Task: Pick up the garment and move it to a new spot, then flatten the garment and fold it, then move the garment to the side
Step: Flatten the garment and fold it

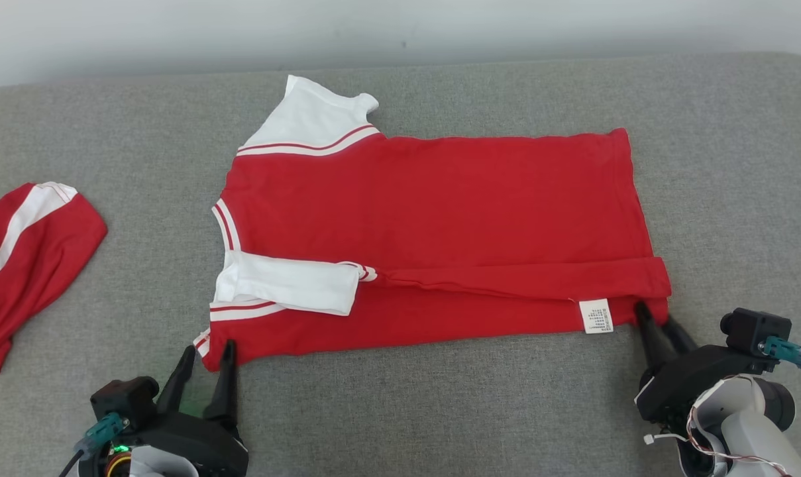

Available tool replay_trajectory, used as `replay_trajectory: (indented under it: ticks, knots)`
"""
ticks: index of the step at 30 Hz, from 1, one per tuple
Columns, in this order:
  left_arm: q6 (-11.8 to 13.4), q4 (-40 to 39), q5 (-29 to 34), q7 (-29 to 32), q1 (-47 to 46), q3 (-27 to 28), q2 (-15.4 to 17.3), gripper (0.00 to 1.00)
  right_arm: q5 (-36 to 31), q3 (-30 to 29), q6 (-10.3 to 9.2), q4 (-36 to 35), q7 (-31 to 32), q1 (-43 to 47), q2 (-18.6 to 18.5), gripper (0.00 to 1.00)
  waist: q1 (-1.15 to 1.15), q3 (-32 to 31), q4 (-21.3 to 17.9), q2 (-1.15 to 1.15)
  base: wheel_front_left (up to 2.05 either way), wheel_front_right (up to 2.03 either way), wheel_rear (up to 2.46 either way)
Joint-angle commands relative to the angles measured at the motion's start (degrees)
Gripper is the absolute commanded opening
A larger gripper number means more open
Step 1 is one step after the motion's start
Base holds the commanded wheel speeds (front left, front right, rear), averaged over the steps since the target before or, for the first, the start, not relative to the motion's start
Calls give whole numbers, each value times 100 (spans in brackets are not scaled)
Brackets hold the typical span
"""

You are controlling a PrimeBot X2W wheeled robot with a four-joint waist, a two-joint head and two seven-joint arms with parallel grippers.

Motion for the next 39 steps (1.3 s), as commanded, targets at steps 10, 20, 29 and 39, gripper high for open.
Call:
replay_trajectory:
  ticks: [10, 20, 29, 39]
  knots:
    - [-141, 89, -108, -92, 189, 79, -175, 0, 402, 130, 3, 66, -360, 313, -64, 0, 0, -490, 43, 0, 0, 0, 0]
    - [76, -966, -96, -120, 1223, 262, -200, 0, 714, -87, 3, -767, -216, 1405, -255, 0, 0, -835, 128, 0, 0, 0, 0]
    - [327, -1577, -66, -44, 1903, 128, -264, 9, 501, -721, 3, -1508, 164, 2331, -11, 3, 0, -884, 212, 0, 0, 0, 0]
    - [394, -1676, 167, -117, 1959, 433, -307, 100, -84, -1044, 3, -1947, -122, 2432, 233, 100, 0, -1060, 126, 0, 0, 0, 0]
